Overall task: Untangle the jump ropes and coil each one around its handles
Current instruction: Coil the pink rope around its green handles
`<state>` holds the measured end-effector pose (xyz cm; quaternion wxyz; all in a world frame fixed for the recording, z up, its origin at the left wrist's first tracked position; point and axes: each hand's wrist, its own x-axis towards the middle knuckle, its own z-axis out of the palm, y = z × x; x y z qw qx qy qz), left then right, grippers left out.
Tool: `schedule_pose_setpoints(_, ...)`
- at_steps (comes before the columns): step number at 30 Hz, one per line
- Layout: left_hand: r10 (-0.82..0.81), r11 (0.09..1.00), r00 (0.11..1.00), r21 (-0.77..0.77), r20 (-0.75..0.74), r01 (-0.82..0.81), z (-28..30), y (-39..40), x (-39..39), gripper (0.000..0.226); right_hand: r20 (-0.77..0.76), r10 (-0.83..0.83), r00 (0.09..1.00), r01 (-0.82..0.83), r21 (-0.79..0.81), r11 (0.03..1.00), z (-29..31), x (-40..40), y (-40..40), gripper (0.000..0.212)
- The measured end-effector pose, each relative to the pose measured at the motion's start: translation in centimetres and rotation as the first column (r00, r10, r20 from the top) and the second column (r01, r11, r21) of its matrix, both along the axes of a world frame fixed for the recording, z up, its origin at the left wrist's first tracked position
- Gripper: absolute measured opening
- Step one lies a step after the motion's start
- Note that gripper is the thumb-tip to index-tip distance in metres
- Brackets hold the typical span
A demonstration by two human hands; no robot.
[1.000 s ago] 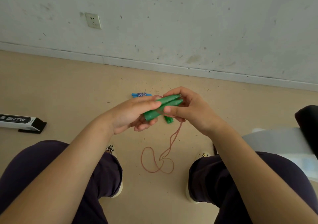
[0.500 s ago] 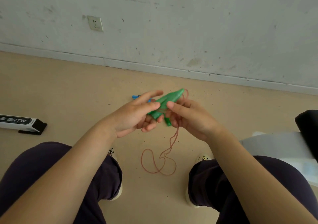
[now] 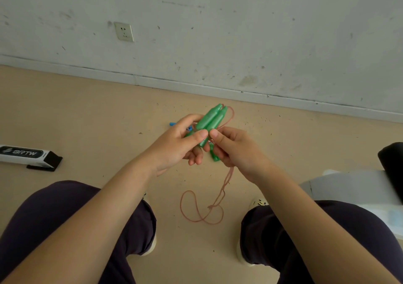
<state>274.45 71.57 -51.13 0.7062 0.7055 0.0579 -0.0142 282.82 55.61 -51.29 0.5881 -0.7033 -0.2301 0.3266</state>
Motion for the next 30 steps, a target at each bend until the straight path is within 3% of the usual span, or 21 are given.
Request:
schedule_pose_setpoints(7, 0.124, 0.984, 0.991, 0.120, 0.053, -0.130, -0.4, -0.3, 0.2, 0.023, 0.136, -0.065, 0.989, 0.090, -0.183, 0.979, 0.5, -1.0, 0.2, 0.053)
schedule_pose_setpoints(11, 0.314, 0.917, 0.949, 0.261, -0.009, -0.301, -0.8, 0.9, 0.8, 0.019, 0.282, 0.025, 0.959, 0.032, -0.195, 0.980, 1.0, -1.0, -0.3, 0.040)
schedule_pose_setpoints(15, 0.170, 0.955, 0.977, 0.265, -0.130, -0.131, -0.6, 1.4, 0.4, 0.012, 0.424, 0.035, 0.905, 0.014, -0.114, 0.993, 2.2, -0.2, -1.5, 0.022)
schedule_pose_setpoints(20, -0.043, 0.978, 0.971, 0.190, -0.237, 0.090, -0.3, 1.1, 0.2, 0.019, 0.630, 0.041, 0.776, 0.031, -0.103, 0.994, 2.0, 0.9, -2.0, 0.009)
schedule_pose_setpoints(25, -0.282, 0.935, 0.913, 0.129, -0.294, 0.330, 0.1, -0.2, -0.2, 0.021, 0.607, 0.064, 0.792, 0.013, -0.120, 0.993, 1.1, 0.7, -1.6, 0.011)
schedule_pose_setpoints(30, -0.285, 0.926, 0.925, 0.177, -0.253, 0.334, 0.2, -0.6, -0.3, 0.011, 0.477, 0.016, 0.879, 0.055, -0.135, 0.989, 0.4, 0.2, -1.1, 0.015)
